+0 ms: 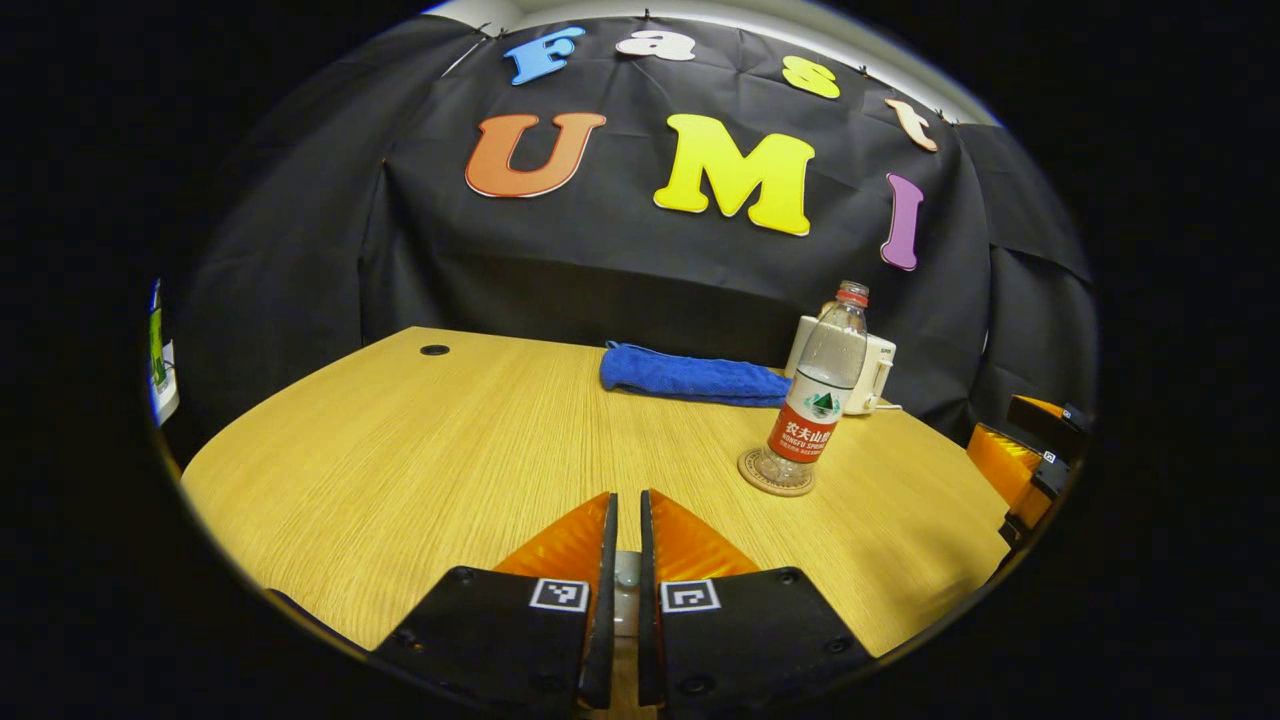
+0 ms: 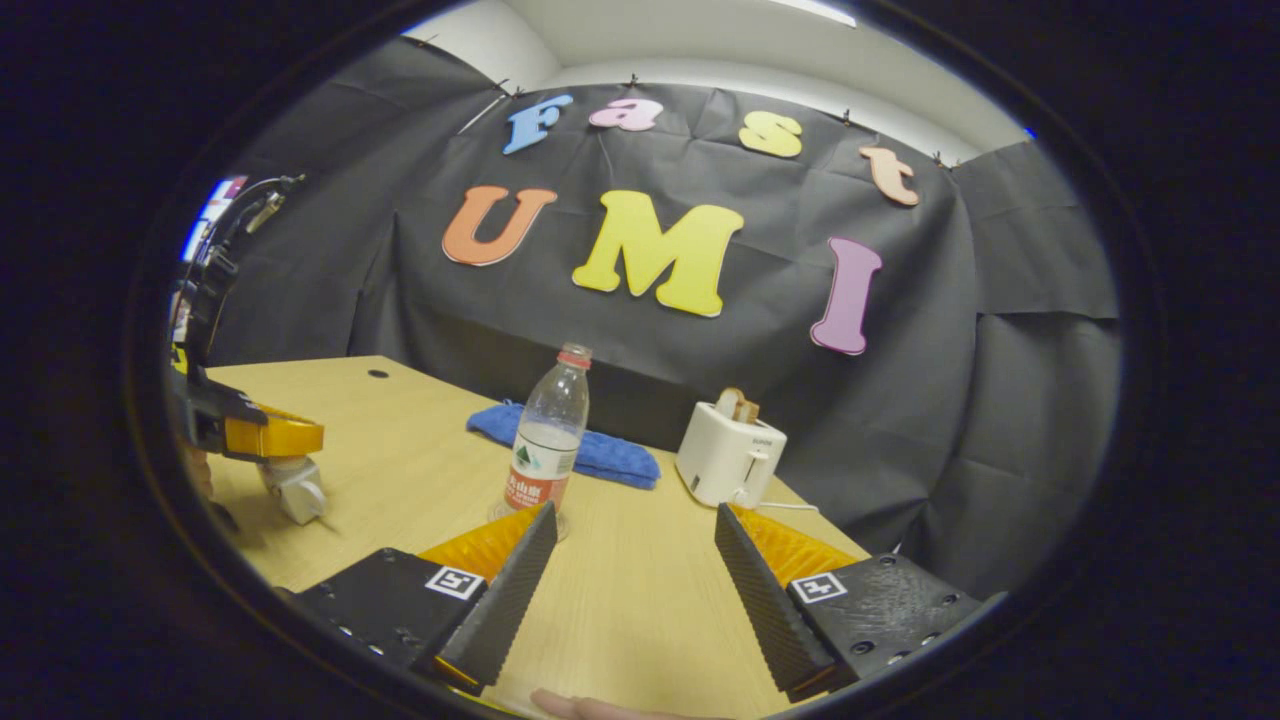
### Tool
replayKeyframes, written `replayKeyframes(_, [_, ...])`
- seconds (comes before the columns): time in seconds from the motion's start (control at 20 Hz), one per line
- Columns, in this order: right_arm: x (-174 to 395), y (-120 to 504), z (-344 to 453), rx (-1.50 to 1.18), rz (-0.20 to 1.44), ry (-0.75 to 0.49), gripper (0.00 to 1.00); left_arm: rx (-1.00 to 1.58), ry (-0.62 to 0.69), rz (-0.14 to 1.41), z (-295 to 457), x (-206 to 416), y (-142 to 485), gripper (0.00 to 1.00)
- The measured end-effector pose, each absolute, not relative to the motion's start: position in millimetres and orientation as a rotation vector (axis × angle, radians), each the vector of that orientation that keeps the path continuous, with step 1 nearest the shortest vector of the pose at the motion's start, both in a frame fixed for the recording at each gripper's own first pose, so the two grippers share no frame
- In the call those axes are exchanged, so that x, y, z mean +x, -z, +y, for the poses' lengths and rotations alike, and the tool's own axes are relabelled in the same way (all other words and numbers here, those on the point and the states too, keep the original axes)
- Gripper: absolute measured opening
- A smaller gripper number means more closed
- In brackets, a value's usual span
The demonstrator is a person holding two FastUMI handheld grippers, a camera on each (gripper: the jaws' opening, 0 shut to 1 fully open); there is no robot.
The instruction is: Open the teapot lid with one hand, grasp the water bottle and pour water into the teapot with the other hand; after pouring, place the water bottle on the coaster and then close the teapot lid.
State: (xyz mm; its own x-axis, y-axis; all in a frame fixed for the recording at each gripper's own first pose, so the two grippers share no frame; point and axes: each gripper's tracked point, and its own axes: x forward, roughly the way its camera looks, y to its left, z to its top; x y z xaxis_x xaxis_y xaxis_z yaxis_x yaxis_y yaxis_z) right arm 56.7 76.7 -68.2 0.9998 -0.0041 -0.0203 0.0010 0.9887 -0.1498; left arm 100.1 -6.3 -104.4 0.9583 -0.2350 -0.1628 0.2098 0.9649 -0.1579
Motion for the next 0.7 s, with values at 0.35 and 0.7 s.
replayKeyframes(0.35, [53,63,71,-0.141,0.009,0.016,0.95,-0.165,0.223,0.138,-4,90,79,0.17])
replayKeyframes(0.7, [29,31,61,-0.088,-0.041,0.020,0.99,-0.105,0.167,-0.023,3,56,16,0.40])
